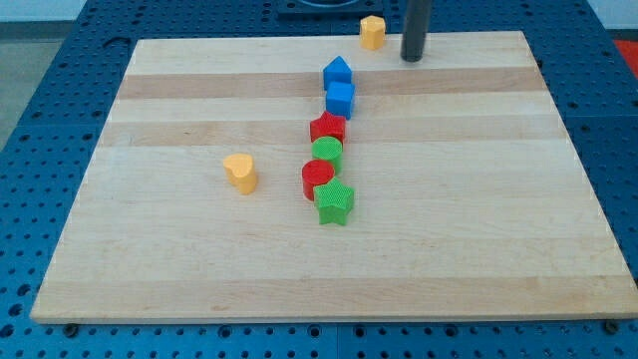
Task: Slide the yellow hexagon left a bit
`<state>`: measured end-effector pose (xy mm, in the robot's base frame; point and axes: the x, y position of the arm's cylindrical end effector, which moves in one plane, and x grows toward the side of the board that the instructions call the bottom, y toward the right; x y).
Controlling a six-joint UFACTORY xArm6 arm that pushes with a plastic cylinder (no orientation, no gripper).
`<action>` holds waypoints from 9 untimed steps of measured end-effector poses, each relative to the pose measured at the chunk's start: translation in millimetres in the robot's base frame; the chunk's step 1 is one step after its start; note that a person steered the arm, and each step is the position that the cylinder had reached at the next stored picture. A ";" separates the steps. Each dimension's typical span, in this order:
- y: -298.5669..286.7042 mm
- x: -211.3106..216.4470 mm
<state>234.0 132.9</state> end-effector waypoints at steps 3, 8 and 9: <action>7.9 -42.8; -68.7 -41.3; -75.4 -41.6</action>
